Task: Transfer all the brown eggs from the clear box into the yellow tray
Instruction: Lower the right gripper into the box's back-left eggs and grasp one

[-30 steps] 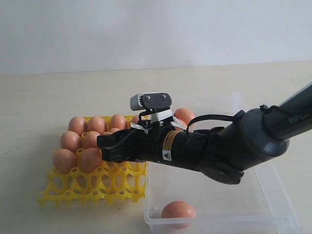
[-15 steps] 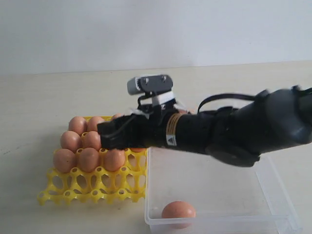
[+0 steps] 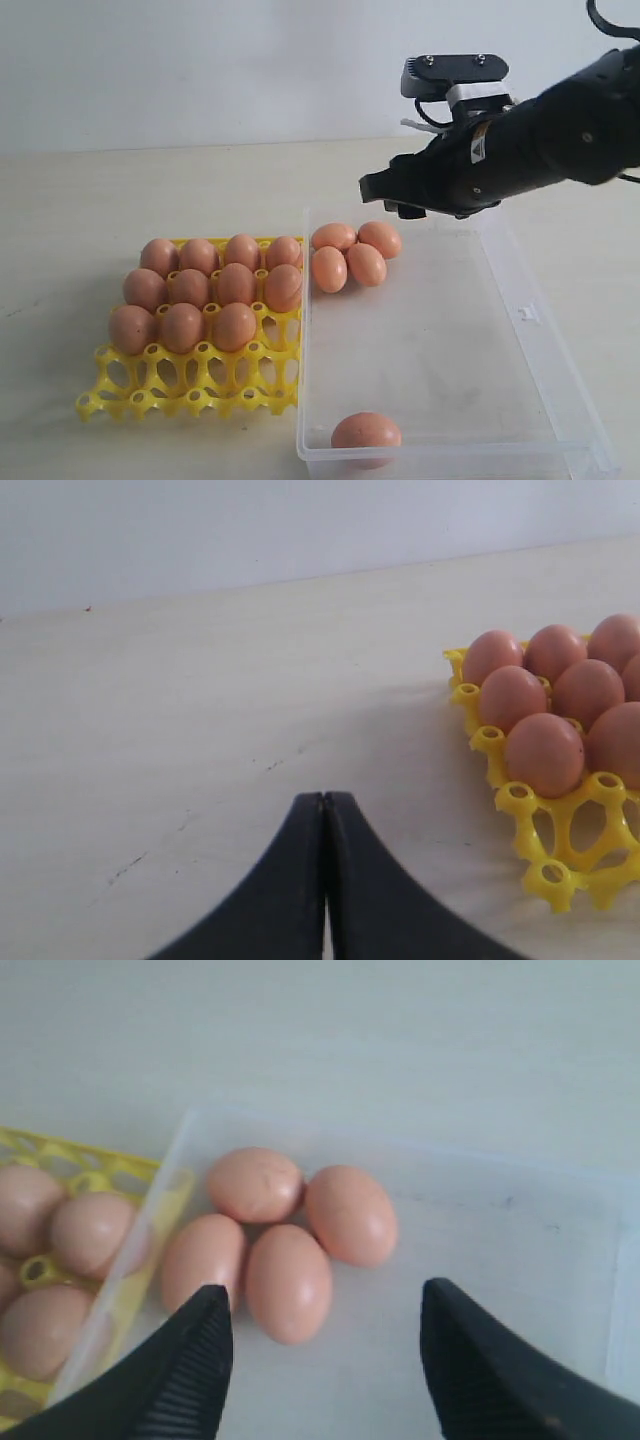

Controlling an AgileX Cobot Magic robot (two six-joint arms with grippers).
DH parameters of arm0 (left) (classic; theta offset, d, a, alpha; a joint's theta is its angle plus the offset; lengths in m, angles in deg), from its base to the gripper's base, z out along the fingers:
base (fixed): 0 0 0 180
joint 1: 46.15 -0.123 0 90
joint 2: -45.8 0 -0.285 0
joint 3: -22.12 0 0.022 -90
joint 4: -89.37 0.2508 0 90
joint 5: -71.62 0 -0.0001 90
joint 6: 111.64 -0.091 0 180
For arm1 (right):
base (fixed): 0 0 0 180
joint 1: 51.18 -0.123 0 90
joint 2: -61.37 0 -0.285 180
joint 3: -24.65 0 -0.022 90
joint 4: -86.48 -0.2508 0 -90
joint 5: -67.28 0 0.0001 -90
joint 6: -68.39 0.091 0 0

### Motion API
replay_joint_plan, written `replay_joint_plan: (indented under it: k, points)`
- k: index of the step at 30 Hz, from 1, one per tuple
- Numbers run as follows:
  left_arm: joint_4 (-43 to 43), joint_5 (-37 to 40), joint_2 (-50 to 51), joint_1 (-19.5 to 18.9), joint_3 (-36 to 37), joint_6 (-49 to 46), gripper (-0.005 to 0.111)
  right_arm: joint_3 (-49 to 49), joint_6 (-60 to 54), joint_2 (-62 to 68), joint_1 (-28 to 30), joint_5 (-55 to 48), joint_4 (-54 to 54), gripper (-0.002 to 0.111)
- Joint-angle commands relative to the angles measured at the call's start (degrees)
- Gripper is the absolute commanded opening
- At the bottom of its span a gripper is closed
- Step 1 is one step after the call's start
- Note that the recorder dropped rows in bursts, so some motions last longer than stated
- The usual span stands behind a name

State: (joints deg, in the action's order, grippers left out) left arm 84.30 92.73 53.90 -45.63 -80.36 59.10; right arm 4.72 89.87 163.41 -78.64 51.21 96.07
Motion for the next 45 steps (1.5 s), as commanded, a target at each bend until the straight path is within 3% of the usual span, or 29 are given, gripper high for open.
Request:
replay_joint_plan:
  k: [1,7,22,45]
  points:
    - [-0.21,-0.45,-0.32,0.08,-0.3,0.28,0.0,9.12,-7.23,6.81,1.21,-13.19,-1.54,0.056]
    - [-0.21,-0.45,-0.32,0.08,-0.3,0.27,0.0,22.84,-22.2,16.35,0.1,-31.83,-9.22,0.056]
    - [-0.21,-0.45,-0.32,0.08,-0.3,0.25,0.0,38.63,-26.43,32.04,-2.49,-37.09,-10.8,0.053]
    - [-0.21,-0.45,-0.32,0.08,-0.3,0.25,0.0,41.54,-21.48,36.13,-2.49,-37.25,-2.28,0.053]
